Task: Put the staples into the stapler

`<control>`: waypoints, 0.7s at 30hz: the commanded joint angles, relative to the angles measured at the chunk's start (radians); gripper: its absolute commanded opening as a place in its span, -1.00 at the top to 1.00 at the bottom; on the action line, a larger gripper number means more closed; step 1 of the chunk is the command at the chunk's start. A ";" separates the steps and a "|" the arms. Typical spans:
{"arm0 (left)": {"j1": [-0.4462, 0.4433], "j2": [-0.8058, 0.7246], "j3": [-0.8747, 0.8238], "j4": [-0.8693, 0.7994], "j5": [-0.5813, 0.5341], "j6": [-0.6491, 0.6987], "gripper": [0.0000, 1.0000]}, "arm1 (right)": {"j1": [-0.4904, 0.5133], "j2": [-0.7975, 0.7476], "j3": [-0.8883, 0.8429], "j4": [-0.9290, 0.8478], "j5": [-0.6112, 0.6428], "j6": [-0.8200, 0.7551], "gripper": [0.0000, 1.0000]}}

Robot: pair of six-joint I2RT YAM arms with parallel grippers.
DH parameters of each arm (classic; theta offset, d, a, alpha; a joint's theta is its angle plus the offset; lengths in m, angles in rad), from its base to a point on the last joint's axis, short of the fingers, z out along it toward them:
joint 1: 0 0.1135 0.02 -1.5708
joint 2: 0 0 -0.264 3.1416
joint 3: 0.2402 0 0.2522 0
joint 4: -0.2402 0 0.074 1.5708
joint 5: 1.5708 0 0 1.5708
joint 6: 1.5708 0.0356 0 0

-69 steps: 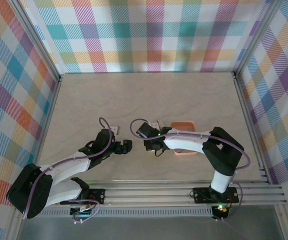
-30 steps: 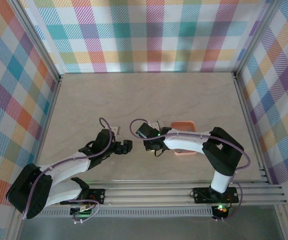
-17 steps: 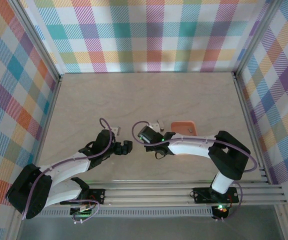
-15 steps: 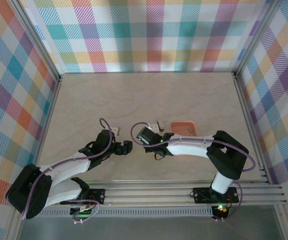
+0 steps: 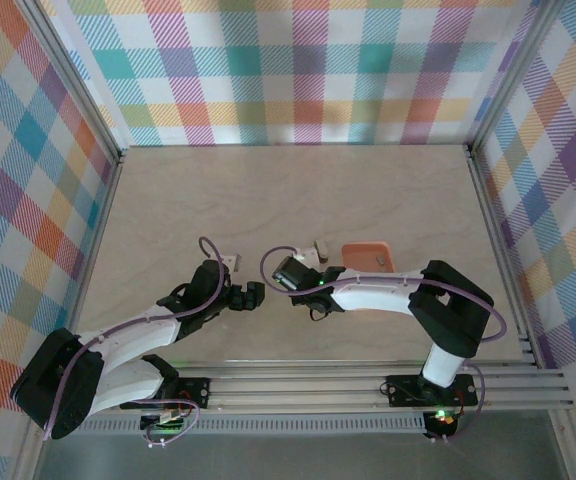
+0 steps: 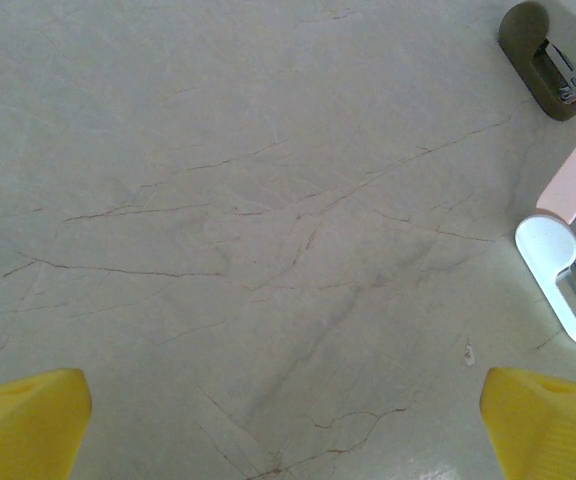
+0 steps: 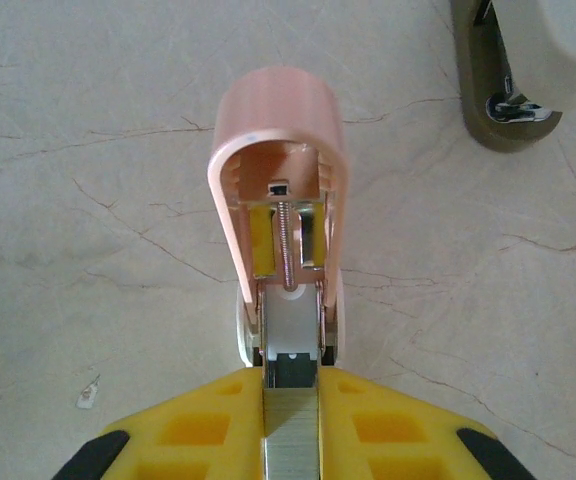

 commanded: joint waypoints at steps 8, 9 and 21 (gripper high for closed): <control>-0.015 -0.016 -0.011 0.014 -0.008 0.016 -0.99 | 0.005 0.014 0.039 -0.028 0.018 0.004 0.64; -0.015 -0.018 -0.011 0.014 -0.008 0.017 -0.99 | 0.006 0.017 0.041 -0.031 0.017 0.005 0.64; -0.015 -0.015 -0.009 0.013 -0.009 0.018 -0.99 | 0.006 0.038 0.050 -0.040 0.004 0.005 0.64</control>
